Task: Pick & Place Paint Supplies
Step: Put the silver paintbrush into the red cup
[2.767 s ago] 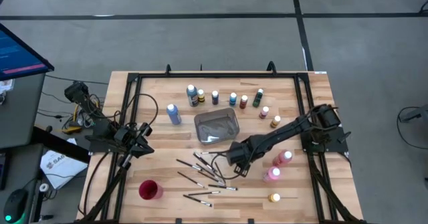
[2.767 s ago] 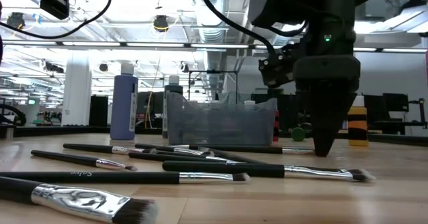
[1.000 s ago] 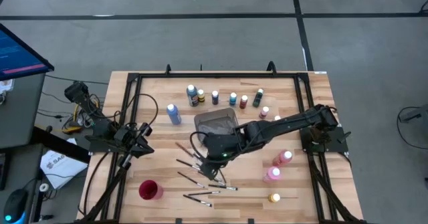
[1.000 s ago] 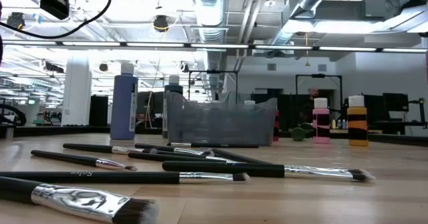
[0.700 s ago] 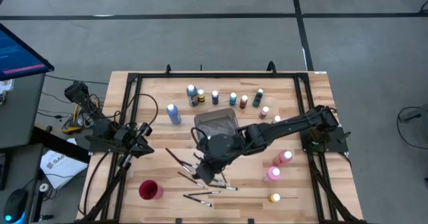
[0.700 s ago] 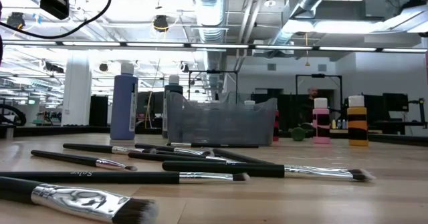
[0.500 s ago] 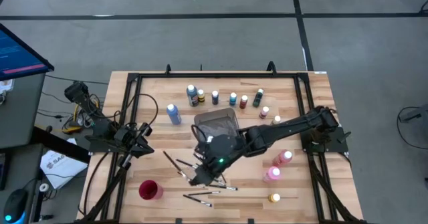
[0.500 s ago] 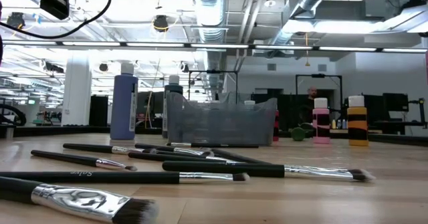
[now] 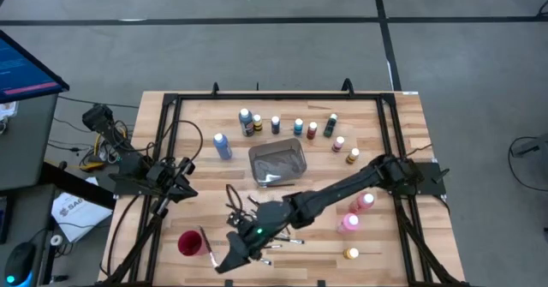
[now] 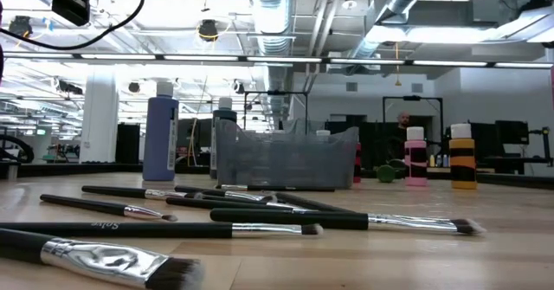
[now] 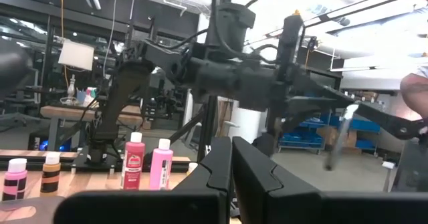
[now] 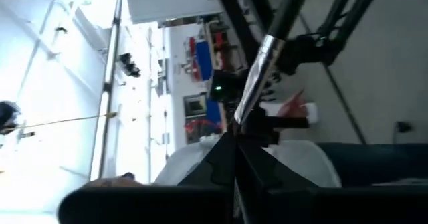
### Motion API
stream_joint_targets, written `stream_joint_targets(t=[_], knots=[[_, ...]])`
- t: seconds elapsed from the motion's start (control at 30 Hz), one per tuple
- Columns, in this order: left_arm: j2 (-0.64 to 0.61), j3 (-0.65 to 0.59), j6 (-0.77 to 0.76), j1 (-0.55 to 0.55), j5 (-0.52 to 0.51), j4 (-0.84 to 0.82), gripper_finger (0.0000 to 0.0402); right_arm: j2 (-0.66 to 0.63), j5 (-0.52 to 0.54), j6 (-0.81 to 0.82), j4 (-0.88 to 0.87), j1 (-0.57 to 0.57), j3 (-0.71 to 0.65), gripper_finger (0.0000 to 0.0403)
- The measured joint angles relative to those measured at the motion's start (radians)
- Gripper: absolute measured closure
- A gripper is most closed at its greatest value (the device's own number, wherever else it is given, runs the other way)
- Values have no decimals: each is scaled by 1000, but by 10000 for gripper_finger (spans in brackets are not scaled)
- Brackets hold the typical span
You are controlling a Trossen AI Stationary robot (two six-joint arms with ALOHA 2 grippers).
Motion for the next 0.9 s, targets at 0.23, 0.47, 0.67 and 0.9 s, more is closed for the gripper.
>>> stream_joint_targets(t=[0.23,0.47,0.67,0.9], knots=[[1,0,0,0,0,2,399,151,-113,40,19,-12,199,403],[1,0,0,0,0,2,399,296,-163,57,18,-29,355,403],[1,0,0,0,0,2,399,314,-178,57,14,-27,334,403],[1,0,0,0,0,3,399,318,-182,-1,-66,-56,333,403]])
